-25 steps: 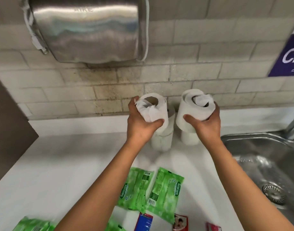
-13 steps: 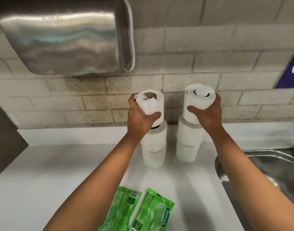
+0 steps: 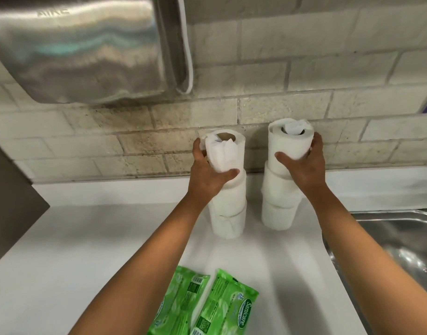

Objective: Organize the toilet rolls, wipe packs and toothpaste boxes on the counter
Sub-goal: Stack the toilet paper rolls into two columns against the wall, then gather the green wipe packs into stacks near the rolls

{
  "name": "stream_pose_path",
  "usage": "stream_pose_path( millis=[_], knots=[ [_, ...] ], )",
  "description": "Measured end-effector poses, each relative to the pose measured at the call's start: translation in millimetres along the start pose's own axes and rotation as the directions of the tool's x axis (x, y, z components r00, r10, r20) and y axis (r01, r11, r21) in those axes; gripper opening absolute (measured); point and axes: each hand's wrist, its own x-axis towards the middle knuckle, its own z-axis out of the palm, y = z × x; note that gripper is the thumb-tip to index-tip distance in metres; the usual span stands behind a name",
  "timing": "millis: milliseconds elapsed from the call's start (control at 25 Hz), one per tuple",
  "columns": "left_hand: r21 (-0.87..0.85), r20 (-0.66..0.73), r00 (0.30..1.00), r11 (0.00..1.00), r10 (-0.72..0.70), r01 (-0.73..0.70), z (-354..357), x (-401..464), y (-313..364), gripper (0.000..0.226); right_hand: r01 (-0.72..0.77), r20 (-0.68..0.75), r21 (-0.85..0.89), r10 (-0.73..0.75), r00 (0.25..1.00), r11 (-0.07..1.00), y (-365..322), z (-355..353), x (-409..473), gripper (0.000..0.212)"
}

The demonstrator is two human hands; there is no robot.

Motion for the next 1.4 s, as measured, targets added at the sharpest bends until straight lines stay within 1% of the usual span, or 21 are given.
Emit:
stream_pose_path(
  millis=[80,120,200,280,360,480,640,720,760,840,880,920,1000,1120,1240,1400],
  knots=[
    [-0.047,-0.015,1.000,0.999,-0.027,0.026,-7.7,-9.5,-2.2,0.110,-0.021,-0.065,0.065,0.025,0.998,0.998,2.2,-4.7,-11.4,0.094],
    [-0.067,-0.035,0.999,0.997,-0.039,0.037,-13.1,-16.8,-3.1,0.103,0.000,-0.117,0.084,0.010,0.993,0.996,3.4,-7.7,-20.4,0.089],
    [-0.072,-0.087,0.995,0.996,-0.053,0.047,-25.5,-31.9,-7.1,0.081,0.059,-0.218,0.107,-0.035,0.975,0.992,3.8,-12.6,-40.6,0.071],
    [-0.040,-0.111,0.989,0.995,-0.095,0.091,-38.4,-50.6,-17.0,0.059,0.056,-0.266,0.140,-0.017,0.964,0.989,3.4,-14.6,-66.3,0.055],
    [0.029,-0.093,0.985,0.988,-0.148,0.151,-49.2,-70.2,-33.1,0.048,0.038,-0.223,0.139,-0.006,0.975,0.990,5.3,-12.3,-93.4,0.043],
    [0.184,-0.030,0.980,0.963,-0.197,0.199,-60.6,-99.1,-58.0,0.045,-0.011,-0.049,0.029,0.012,0.999,1.000,13.3,-2.9,-132.5,0.036],
    [0.347,0.098,0.957,0.910,-0.275,0.226,-66.6,-138.8,-93.4,0.047,-0.076,0.158,-0.189,0.107,0.982,0.979,15.1,11.7,-187.7,0.047],
    [0.417,0.163,0.930,0.878,-0.329,0.237,-69.3,-158.8,-110.9,0.054,-0.109,0.219,-0.368,0.200,0.955,0.923,11.8,22.3,-216.8,0.050],
    [0.466,0.196,0.913,0.853,-0.359,0.235,-70.5,-167.0,-118.7,0.061,-0.137,0.245,-0.490,0.287,0.926,0.861,9.5,28.5,-230.2,0.054],
    [0.550,0.256,0.877,0.808,-0.405,0.212,-72.9,-180.6,-130.7,0.076,-0.149,0.253,-0.742,0.478,0.841,0.654,4.3,41.6,-254.4,0.066],
    [0.577,0.282,0.865,0.793,-0.416,0.193,-73.5,-186.0,-135.4,0.082,-0.137,0.237,-0.822,0.551,0.800,0.552,2.5,48.0,-264.5,0.071],
    [0.603,0.303,0.858,0.781,-0.415,0.164,-74.9,-190.8,-139.8,0.087,-0.136,0.213,-0.867,0.605,0.767,0.478,0.9,54.3,-274.4,0.075],
    [0.651,0.334,0.856,0.753,-0.394,0.093,-77.3,-197.4,-146.8,0.095,-0.162,0.171,-0.900,0.669,0.724,0.405,0.7,65.5,-291.1,0.085],
    [0.664,0.347,0.862,0.746,-0.369,0.052,-81.1,-196.1,-151.9,0.096,-0.215,0.123,-0.905,0.707,0.697,0.368,-1.0,78.0,-304.9,0.101],
    [0.670,0.344,0.859,0.740,-0.379,0.058,-80.8,-193.4,-153.2,0.093,-0.247,0.090,-0.902,0.715,0.693,0.353,-3.6,83.8,-307.3,0.105],
    [0.657,0.343,0.851,0.749,-0.398,0.085,-81.2,-188.9,-158.5,0.087,-0.243,0.075,-0.914,0.726,0.683,0.324,-5.3,90.1,-306.2,0.108]
  ],
)
